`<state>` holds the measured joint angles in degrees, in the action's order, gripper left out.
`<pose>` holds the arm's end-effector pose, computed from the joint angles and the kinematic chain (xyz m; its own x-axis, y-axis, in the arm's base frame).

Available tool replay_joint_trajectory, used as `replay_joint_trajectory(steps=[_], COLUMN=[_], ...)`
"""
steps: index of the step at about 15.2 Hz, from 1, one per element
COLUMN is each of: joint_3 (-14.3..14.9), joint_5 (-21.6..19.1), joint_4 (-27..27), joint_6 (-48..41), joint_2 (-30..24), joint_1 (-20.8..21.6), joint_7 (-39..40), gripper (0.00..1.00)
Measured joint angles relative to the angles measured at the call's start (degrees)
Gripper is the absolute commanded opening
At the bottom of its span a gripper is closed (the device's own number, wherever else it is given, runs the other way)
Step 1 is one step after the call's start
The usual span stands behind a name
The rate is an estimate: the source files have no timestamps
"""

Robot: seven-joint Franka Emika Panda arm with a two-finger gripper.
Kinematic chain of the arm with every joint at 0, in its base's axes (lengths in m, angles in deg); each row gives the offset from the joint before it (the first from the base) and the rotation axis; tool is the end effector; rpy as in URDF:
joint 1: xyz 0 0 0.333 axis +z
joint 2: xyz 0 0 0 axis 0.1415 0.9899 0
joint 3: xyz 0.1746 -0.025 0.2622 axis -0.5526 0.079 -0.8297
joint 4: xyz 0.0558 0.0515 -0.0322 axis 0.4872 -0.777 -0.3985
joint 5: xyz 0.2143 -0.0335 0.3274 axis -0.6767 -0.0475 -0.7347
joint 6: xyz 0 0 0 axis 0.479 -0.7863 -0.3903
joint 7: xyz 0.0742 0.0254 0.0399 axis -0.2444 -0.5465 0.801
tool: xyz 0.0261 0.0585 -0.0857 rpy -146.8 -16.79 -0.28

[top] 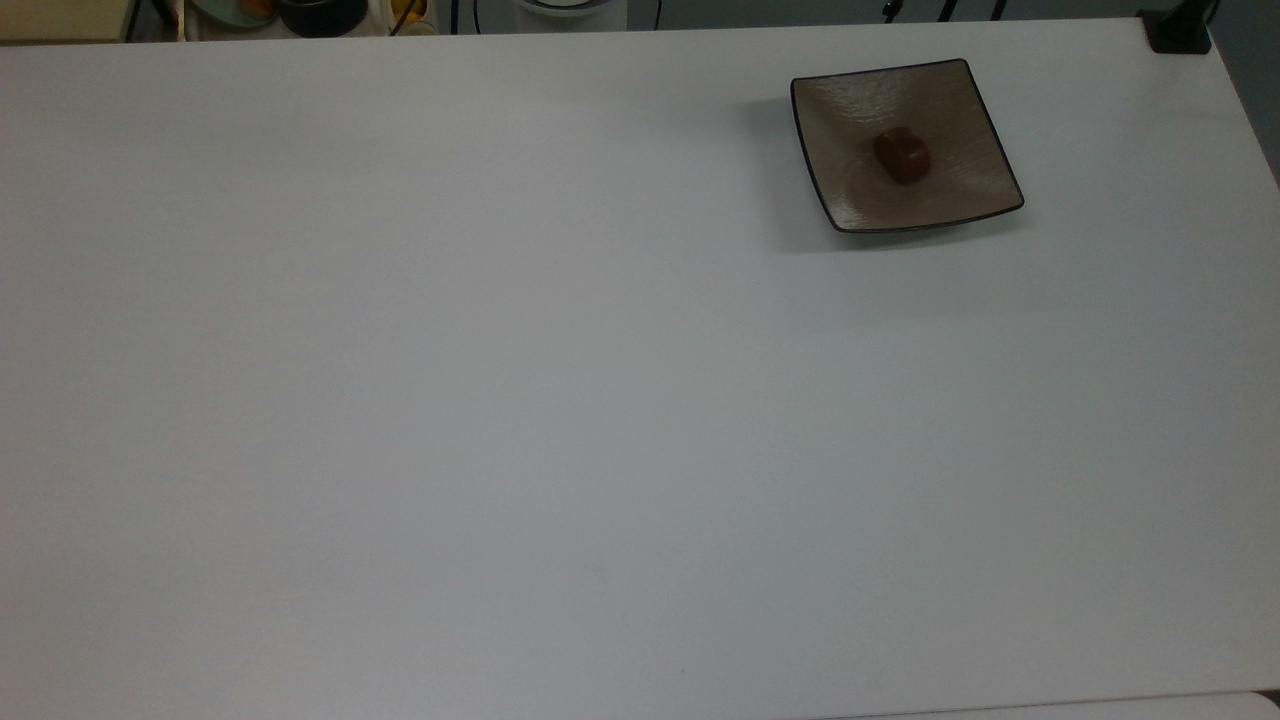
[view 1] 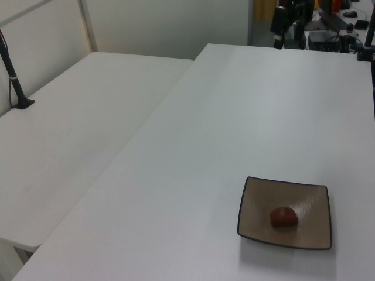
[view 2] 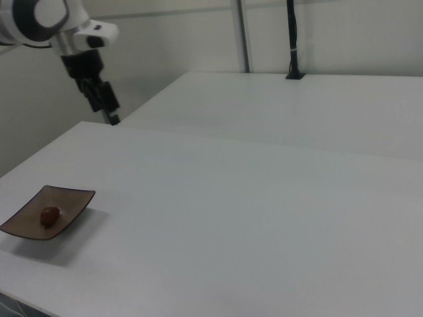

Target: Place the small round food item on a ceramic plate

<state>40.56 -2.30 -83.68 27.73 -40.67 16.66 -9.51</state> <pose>0.5092 0.1281 0.6514 0.9550 -0.2854 0.0803 -0.2808 -0.9577 -0.0636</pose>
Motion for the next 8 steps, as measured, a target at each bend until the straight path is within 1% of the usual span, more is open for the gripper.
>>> replay_joint_trajectory(steps=[1,2,3,8], joint_3=[0.8,1.4,2.2,3.7], joint_5=[-0.5,-0.6,-0.7,-0.7], joint_4=[0.0,0.0,-0.1,-0.3], joint_6=[-0.2,-0.2,-0.2,1.2], joint_2=[0.0,0.0,0.2,2.1], joint_1=[-2.0,-3.1,-4.2,-5.2], joint_7=[4.1,7.3,12.3,30.1], gripper=[1.0,1.0,1.0,1.0])
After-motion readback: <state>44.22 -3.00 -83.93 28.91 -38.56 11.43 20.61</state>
